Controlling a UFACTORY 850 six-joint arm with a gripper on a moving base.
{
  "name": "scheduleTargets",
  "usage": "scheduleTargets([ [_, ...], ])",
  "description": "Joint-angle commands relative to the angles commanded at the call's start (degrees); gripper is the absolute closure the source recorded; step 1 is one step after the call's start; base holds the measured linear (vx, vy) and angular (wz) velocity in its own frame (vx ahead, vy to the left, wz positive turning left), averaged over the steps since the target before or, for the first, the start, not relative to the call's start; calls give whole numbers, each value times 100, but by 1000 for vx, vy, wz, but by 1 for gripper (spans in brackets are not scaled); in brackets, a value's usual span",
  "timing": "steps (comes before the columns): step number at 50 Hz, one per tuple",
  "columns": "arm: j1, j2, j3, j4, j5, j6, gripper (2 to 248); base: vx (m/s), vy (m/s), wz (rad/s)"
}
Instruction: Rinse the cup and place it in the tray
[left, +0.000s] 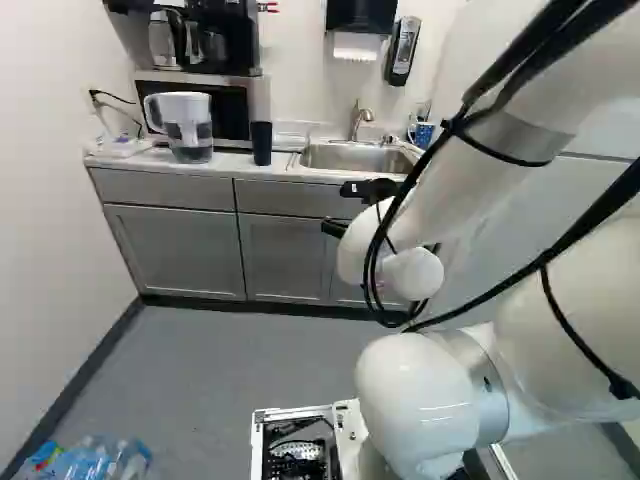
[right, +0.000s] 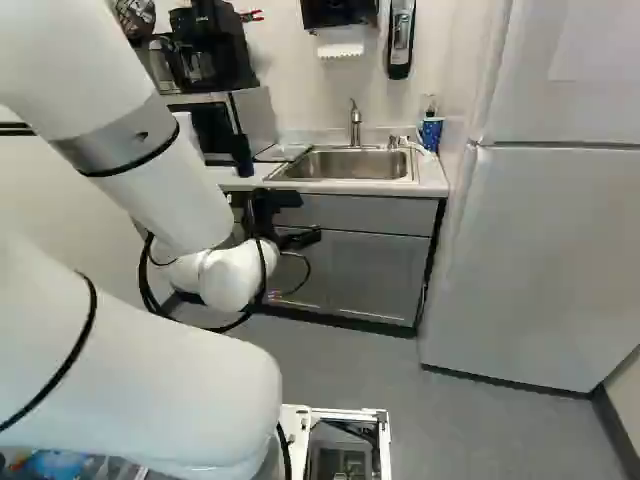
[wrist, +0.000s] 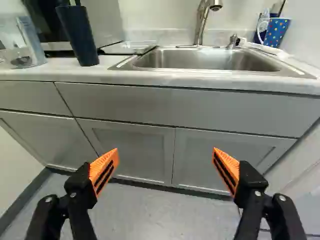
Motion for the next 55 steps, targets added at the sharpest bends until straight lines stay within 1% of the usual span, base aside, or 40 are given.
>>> scheduleTargets([
  [1, -24, 4, -73, 0, 0, 0, 3, 0, 0, 0],
  [26, -174, -45, -479, 0, 0, 0, 3, 0, 0, 0],
  [43, -297, -226, -879, 0, 0, 0, 3, 0, 0, 0],
  [55, -327, -368, -1168, 0, 0, 0, 3, 0, 0, 0],
])
